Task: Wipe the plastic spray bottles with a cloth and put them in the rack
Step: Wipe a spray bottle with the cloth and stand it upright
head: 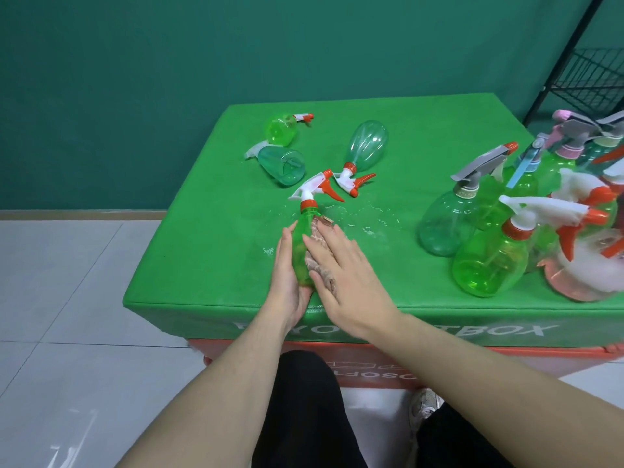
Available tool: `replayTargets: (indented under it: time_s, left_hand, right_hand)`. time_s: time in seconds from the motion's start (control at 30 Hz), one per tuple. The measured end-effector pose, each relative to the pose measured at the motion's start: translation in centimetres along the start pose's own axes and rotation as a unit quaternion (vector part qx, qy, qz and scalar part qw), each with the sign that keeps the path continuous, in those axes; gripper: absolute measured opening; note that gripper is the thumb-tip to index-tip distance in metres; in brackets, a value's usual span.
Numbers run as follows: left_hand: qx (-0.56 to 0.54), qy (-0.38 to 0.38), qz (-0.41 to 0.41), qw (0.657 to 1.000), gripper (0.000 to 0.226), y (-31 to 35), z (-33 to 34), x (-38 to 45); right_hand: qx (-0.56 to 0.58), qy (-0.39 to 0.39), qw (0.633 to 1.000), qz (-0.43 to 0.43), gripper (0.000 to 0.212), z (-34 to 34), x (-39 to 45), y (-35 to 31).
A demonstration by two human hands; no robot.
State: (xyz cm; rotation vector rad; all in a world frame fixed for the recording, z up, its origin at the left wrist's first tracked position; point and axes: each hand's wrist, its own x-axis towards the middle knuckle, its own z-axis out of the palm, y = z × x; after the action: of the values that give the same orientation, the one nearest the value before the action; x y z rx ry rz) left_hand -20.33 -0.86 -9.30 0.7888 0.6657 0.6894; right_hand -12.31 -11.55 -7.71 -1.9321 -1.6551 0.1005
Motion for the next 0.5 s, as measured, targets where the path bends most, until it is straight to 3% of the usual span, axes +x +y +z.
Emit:
replayTargets:
  time_s: [0.1, 0.23, 0.5]
  left_hand:
    - [0.009, 0.000, 0.005, 1.000, 0.085, -0.2, -0.3, 0.1]
    - [-0.010, 0.002, 0.019, 1.000, 0.066, -0.4, -0.5, 0.3]
    - [-0.004, -0.030, 0.019, 0.999, 0.064, -0.3, -0.3, 0.2]
  right_hand:
    - [-0.013, -0.005, 1.000, -0.015, 0.056, 0.3, -1.5, -0.2]
    - [0.007, -0.005, 1.000, 0.005, 0.056, 0.3, -1.4, -0.5]
    - [-0.001, 0.026, 0.999, 0.039, 0.057, 0.1, 2.5, -0.6]
